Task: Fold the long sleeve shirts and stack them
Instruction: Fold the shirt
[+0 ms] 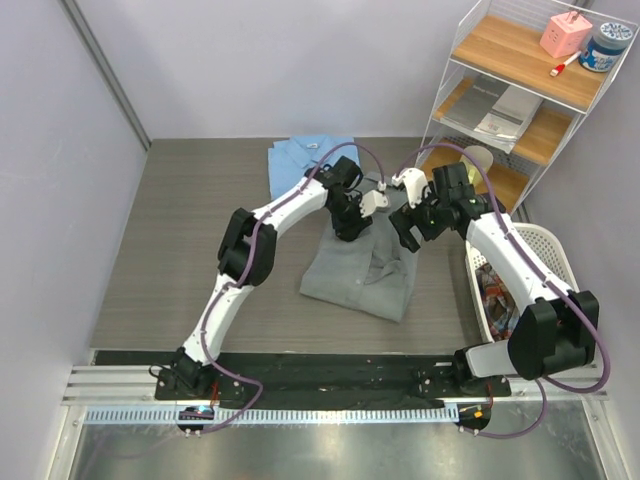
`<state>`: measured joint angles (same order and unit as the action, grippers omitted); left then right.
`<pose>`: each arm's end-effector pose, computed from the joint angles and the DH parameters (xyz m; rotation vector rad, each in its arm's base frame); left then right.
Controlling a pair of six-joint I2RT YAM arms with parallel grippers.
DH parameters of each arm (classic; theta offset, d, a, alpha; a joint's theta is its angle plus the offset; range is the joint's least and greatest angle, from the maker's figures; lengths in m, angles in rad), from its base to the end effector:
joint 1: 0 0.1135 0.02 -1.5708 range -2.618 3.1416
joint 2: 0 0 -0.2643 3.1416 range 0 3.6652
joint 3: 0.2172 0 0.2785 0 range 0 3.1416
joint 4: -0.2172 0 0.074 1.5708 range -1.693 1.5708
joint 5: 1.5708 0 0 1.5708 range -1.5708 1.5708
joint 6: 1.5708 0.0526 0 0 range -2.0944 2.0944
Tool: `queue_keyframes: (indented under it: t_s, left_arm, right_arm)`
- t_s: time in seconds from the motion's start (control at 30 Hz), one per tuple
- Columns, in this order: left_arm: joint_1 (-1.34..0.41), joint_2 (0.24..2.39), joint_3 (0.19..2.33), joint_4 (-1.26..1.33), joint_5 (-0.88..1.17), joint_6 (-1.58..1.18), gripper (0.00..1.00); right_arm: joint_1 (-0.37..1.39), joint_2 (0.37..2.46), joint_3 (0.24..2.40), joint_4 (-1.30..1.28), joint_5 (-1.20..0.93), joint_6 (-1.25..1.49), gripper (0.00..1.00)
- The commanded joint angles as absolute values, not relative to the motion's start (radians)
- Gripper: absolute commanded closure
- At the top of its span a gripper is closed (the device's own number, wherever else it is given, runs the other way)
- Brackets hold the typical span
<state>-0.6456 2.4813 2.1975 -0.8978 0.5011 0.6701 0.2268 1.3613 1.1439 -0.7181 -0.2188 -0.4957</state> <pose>0.4259 -0.3524 0.1459 1.7396 2.0311 -0.6771 0.3072 0.0826 0.2711 -0.9603 2.2883 0.1606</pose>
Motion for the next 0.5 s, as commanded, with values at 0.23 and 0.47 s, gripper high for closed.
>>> queue_keyframes:
  t_s: [0.23, 0.47]
  left_arm:
    - [-0.660, 2.140, 1.593, -0.983, 0.480, 0.526, 0.63]
    - [-0.634, 1.927, 1.335, -0.953, 0.525, 0.469, 0.62]
  right_arm:
    - [0.229, 1.411, 1.244, -0.799, -0.287, -0.397, 0.01]
    - [0.279, 1.460, 1.253, -0.792, -0.383, -0.357, 0.02]
